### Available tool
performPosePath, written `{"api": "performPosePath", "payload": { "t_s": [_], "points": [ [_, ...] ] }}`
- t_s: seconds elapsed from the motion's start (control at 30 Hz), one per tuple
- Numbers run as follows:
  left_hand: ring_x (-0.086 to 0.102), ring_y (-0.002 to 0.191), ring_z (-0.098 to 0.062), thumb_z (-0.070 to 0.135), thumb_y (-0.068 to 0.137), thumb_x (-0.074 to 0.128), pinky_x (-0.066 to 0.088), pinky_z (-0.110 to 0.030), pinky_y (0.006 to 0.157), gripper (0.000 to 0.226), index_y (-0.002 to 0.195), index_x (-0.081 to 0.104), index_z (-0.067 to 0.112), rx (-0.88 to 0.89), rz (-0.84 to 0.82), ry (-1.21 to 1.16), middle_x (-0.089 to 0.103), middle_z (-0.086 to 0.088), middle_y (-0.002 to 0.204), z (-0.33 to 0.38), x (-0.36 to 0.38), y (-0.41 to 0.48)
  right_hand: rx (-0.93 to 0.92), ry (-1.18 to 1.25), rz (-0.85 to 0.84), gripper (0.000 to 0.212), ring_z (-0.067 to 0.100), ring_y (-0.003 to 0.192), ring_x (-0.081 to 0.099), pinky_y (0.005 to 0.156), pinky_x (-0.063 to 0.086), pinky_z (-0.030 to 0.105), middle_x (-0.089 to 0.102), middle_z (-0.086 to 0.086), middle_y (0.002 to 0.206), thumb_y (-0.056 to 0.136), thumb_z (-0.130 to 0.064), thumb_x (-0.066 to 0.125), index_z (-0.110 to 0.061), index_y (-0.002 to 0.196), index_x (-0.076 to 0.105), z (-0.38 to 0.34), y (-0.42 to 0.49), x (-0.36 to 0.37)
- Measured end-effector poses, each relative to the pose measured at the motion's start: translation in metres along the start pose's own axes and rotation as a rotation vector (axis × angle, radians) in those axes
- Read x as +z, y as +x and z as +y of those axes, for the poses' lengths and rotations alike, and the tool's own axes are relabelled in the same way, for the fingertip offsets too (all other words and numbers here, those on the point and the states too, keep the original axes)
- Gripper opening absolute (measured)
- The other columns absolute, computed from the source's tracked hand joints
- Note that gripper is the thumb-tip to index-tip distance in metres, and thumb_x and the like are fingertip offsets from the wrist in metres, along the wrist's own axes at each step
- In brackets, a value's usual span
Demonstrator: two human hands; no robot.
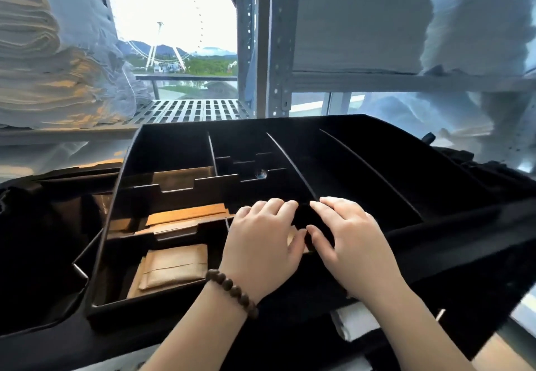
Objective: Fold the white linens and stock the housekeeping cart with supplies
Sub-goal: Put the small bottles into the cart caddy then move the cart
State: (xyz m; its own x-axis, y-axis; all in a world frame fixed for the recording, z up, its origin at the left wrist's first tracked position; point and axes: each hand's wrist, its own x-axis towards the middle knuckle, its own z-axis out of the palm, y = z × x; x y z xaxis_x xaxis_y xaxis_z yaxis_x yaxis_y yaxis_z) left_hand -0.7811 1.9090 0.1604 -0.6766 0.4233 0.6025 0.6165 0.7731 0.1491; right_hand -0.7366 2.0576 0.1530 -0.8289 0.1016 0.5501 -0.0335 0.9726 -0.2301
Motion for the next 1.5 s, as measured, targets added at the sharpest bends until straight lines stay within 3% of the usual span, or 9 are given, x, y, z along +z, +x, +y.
{"api": "performPosePath", "payload": {
  "t_s": [0.4, 0.67, 1.03, 1.37, 1.5],
  "points": [
    [0.057, 0.107, -0.013, 0.04, 0.09, 0.051, 0.041, -0.029, 0.095, 0.042, 0.128, 0.056, 0.023, 0.425, -0.109, -0.476, 0.062, 0.009, 0.118, 0.17, 0.061, 0.025, 0.458, -0.269, 0.168, 0.039, 0.019, 0.123, 0.051, 0.105, 0.041, 0.038, 0.058, 0.001, 0.132, 0.091, -0.028, 0.059, -0.017, 0.128, 0.061, 0.111, -0.099, -0.097],
    [0.056, 0.111, -0.015, 0.041, 0.093, 0.046, 0.038, -0.03, 0.096, 0.045, 0.133, 0.051, 0.022, 0.656, -0.237, -0.618, 0.06, 0.008, 0.122, 0.251, 0.088, -0.007, 0.733, -0.436, 0.219, 0.036, 0.021, 0.12, 0.053, 0.1, 0.044, 0.04, 0.059, 0.001, 0.129, 0.092, -0.028, 0.057, -0.017, 0.126, 0.061, 0.133, -0.194, -0.141],
    [0.05, 0.121, -0.015, 0.041, 0.093, 0.045, 0.034, -0.032, 0.099, 0.049, 0.139, 0.044, 0.024, 0.83, -0.445, -0.674, 0.054, 0.008, 0.134, 0.274, 0.113, -0.089, 1.08, -0.529, 0.242, 0.038, 0.025, 0.12, 0.052, 0.098, 0.042, 0.039, 0.058, 0.001, 0.13, 0.09, -0.025, 0.059, -0.015, 0.127, 0.06, 0.09, -0.307, -0.131],
    [0.056, 0.111, -0.021, 0.041, 0.093, 0.042, 0.041, -0.035, 0.093, 0.05, 0.14, 0.041, 0.023, 1.076, -0.645, -0.662, 0.055, 0.002, 0.133, 0.277, 0.105, -0.199, 1.36, -0.516, 0.198, 0.038, 0.019, 0.121, 0.049, 0.099, 0.04, 0.035, 0.054, -0.003, 0.133, 0.095, -0.029, 0.049, -0.019, 0.131, 0.055, 0.016, -0.418, -0.096],
    [0.058, 0.103, -0.023, 0.041, 0.093, 0.039, 0.042, -0.033, 0.084, 0.049, 0.14, 0.04, 0.026, 1.187, -0.726, -0.65, 0.057, 0.003, 0.129, 0.284, 0.094, -0.248, 1.493, -0.51, 0.176, 0.038, 0.017, 0.119, 0.049, 0.097, 0.04, 0.031, 0.052, -0.004, 0.134, 0.096, -0.031, 0.046, -0.023, 0.133, 0.053, -0.017, -0.467, -0.087]
  ]
}}
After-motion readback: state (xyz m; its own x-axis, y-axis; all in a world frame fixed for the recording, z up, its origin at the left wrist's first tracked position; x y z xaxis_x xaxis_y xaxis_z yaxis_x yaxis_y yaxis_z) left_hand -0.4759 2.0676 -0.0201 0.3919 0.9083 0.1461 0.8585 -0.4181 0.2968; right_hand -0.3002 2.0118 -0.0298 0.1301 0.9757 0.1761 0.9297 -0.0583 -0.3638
